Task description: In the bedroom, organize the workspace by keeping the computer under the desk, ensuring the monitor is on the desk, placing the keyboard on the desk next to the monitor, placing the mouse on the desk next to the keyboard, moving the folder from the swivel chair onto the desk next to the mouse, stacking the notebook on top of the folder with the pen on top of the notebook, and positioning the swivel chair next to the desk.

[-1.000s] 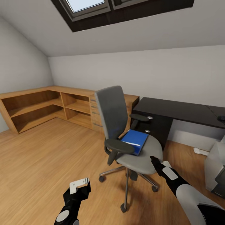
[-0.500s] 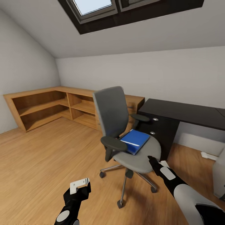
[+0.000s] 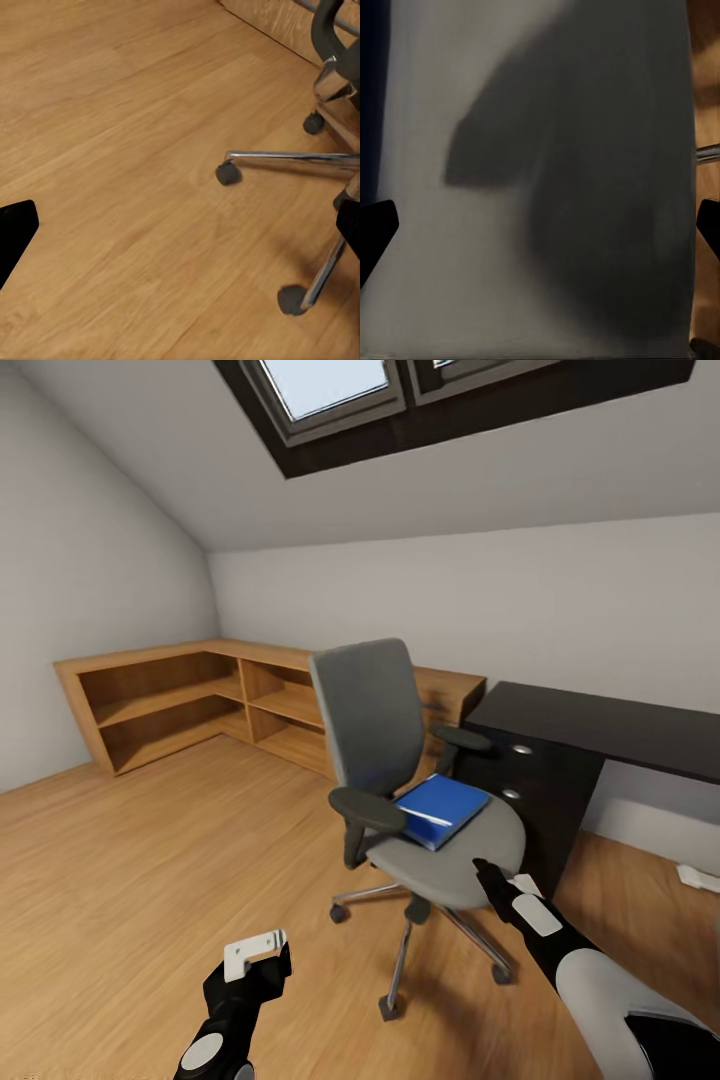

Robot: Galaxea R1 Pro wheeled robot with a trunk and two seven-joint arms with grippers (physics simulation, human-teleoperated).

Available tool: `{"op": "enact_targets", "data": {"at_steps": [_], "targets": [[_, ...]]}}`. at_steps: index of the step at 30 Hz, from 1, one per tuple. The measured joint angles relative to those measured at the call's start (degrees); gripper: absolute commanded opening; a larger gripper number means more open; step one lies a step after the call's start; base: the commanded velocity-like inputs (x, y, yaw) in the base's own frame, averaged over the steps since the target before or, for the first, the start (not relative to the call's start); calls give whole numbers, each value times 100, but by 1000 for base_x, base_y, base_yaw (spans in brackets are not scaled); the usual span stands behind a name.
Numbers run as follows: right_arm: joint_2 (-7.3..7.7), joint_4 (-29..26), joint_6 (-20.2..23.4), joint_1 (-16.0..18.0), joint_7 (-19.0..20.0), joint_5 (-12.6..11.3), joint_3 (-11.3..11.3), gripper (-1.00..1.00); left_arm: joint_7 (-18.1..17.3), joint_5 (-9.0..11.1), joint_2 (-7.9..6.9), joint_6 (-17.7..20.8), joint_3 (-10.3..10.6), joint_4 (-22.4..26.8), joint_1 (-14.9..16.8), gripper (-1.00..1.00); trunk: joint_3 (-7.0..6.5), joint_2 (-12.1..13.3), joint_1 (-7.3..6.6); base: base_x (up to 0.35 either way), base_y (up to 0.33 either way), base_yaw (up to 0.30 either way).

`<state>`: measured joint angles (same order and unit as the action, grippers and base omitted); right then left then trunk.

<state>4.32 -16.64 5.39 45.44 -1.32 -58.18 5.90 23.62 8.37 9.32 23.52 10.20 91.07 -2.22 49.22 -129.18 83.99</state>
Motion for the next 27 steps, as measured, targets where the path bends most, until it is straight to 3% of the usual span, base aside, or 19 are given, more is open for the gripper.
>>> {"op": "enact_targets", "data": {"at_steps": [14,21,27], "targets": [[1,1,1,1,-6,31,37,100,0,0,0,0,3,1,-1,100,-14,0,0,5,0,258],[-11,-6,11,0,16,-76,-12,100,0,0,0,0,7,-2,1,100,-14,-3,-5,237,0,36],[-71,-2,-7,0,3,11,-3,100,0,-1,0,0,10,-10,1,100,-14,0,0,31,0,1]]}}
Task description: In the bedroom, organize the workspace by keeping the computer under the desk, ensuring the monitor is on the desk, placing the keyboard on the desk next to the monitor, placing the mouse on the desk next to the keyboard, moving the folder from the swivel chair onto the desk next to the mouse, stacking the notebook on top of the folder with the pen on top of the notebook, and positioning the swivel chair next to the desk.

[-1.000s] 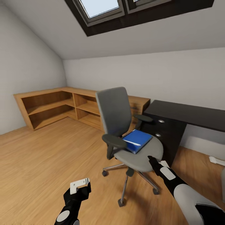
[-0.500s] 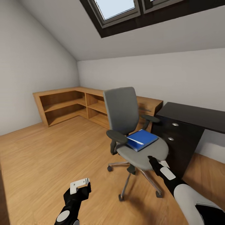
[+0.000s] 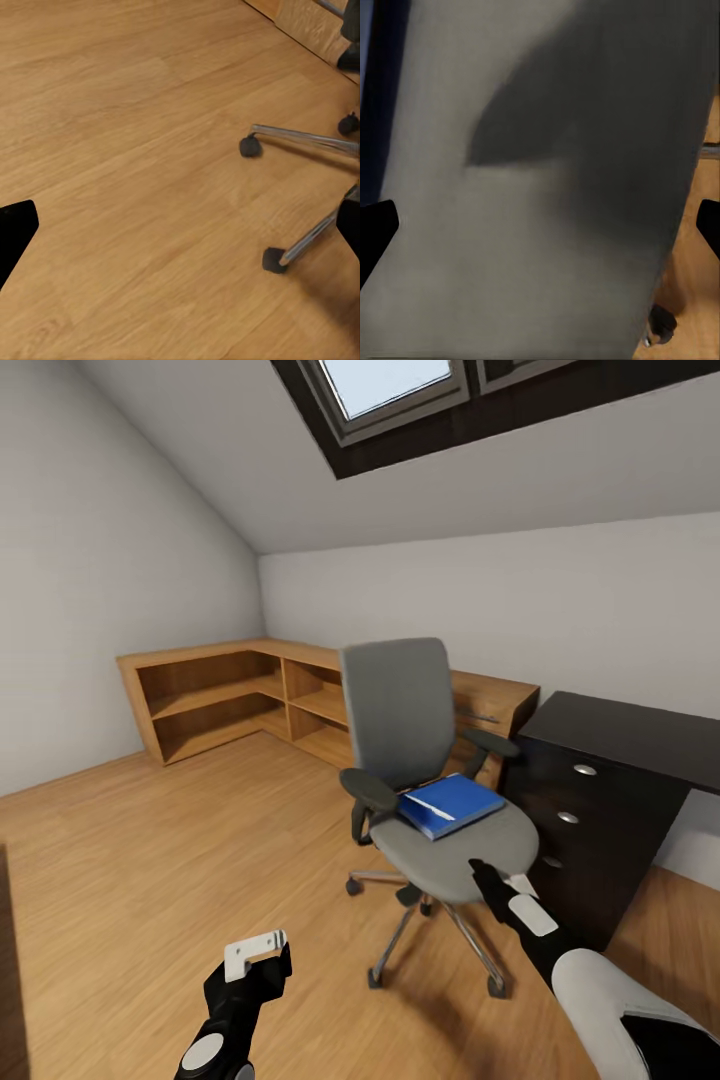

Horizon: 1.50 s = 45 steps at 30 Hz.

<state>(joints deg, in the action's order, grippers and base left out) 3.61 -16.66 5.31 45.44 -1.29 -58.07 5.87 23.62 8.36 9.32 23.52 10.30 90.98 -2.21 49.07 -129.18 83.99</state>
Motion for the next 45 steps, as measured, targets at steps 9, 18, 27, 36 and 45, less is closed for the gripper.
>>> {"op": "enact_targets", "data": {"at_steps": [9,18,27,36,45], "targets": [[-10,-1,8,1,2,29,-2,100,0,0,4,1,0,0,0,100,0,0,-1,152,125,0],[-18,-3,9,1,6,19,-12,100,-11,0,9,0,-1,0,-1,100,0,-1,-3,171,8,91],[-60,11,6,-1,-10,107,-4,100,-18,0,9,0,-1,1,-1,100,1,0,0,177,0,242],[-61,-1,8,4,2,119,0,100,-18,1,9,0,0,-1,0,100,0,0,0,4,0,180],[-59,-1,8,0,2,119,5,100,-18,0,9,0,0,-1,0,100,0,0,3,-176,-1,7]]}}
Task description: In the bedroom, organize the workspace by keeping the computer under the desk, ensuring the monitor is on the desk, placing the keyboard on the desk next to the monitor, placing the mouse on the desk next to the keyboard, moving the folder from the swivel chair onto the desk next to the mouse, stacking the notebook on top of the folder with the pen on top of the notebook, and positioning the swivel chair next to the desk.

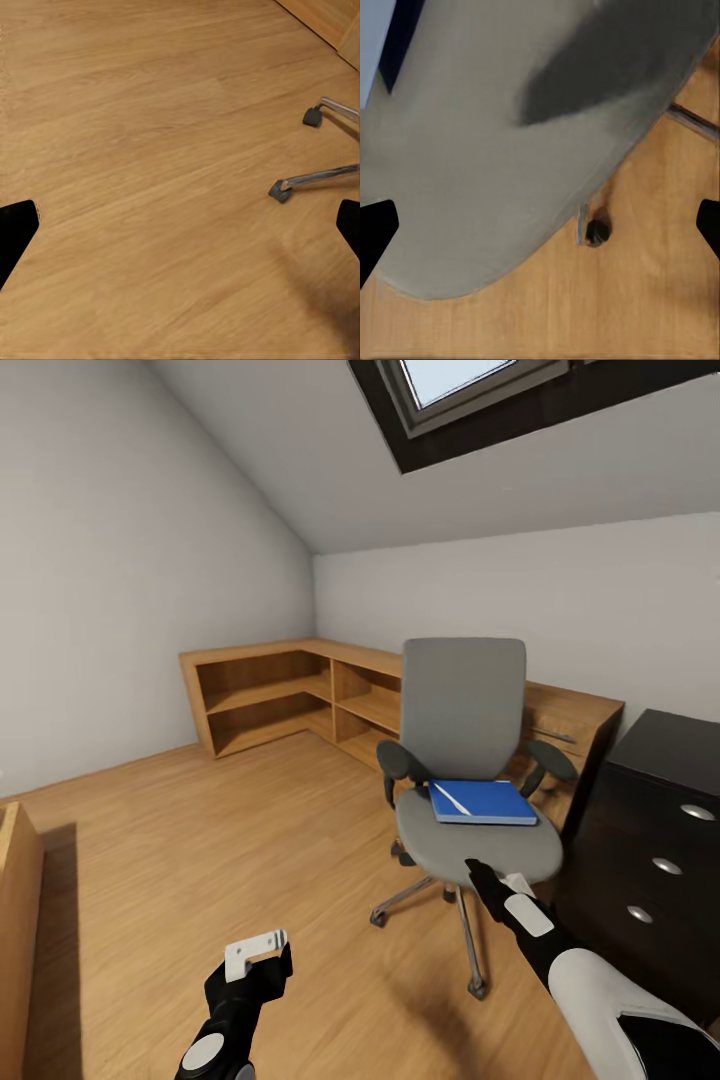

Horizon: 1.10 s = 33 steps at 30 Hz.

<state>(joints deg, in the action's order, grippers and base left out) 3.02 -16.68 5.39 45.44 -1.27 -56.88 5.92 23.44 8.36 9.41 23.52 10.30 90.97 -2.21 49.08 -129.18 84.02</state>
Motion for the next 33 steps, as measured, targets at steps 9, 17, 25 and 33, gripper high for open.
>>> {"op": "enact_targets", "data": {"at_steps": [9,17,25,33], "targets": [[6,6,-1,1,-2,3,7,100,1,-7,-3,-1,0,-1,0,100,0,0,-3,-131,-95,0],[19,9,0,3,-4,3,13,100,3,-9,-15,-1,86,-1,0,100,0,0,-4,141,-164,0],[63,1,-12,0,-5,-4,21,100,8,-1,-18,0,112,0,0,100,0,0,-3,37,-38,0],[204,7,-51,3,-13,-15,31,100,9,-5,-18,0,116,0,0,100,0,0,-5,64,-33,0]]}}
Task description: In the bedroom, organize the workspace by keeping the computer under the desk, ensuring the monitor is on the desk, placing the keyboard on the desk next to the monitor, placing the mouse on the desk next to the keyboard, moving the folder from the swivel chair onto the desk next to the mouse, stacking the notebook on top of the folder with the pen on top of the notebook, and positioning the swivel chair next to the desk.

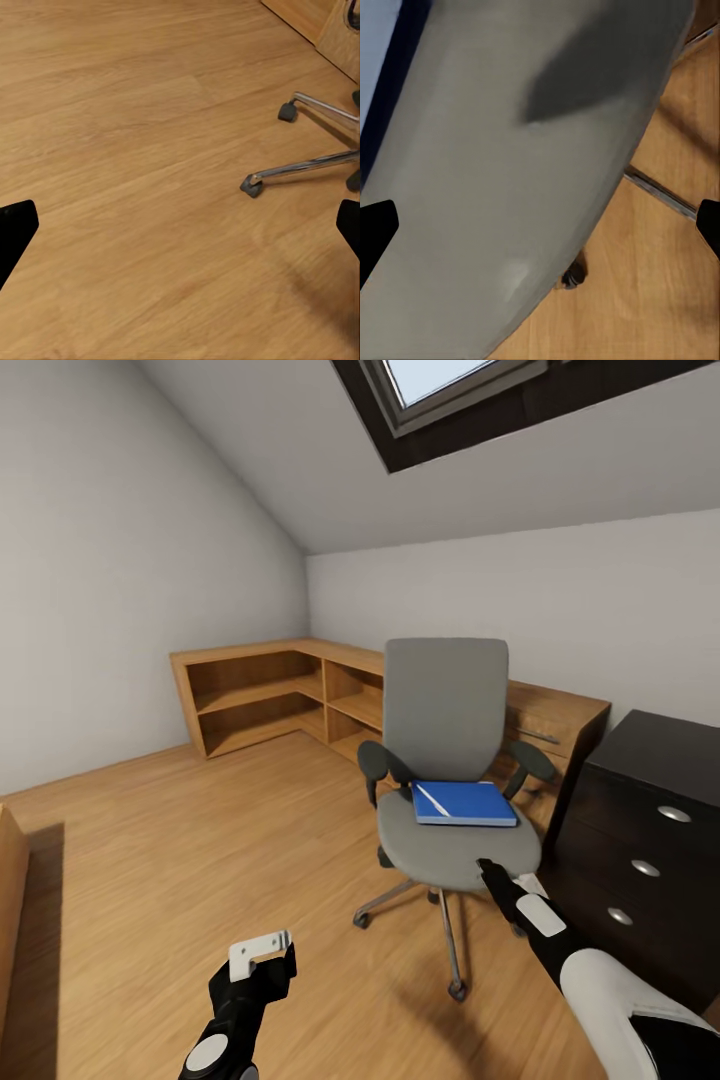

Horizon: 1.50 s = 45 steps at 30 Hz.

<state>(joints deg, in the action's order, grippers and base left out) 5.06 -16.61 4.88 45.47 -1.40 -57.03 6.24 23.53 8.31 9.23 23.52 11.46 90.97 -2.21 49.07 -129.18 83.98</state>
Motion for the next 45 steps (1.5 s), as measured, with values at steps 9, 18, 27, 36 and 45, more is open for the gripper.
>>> {"op": "enact_targets", "data": {"at_steps": [9,18,27,36,45], "targets": [[71,2,-99,-2,-2,-9,3,100,0,-3,0,0,7,0,0,100,0,0,1,74,-40,0],[75,2,-106,-3,4,-8,3,100,0,-2,0,0,7,0,0,100,0,0,-1,174,-2,0],[68,6,-108,-2,-1,15,9,100,0,5,0,0,7,0,0,100,0,0,-1,255,0,0],[51,43,-123,-3,11,-6,-6,100,0,-3,0,0,7,0,0,100,0,0,-1,196,0,0],[38,46,-132,-3,13,-14,-9,100,0,1,0,0,7,-8,0,100,0,0,1,94,0,0]]}}
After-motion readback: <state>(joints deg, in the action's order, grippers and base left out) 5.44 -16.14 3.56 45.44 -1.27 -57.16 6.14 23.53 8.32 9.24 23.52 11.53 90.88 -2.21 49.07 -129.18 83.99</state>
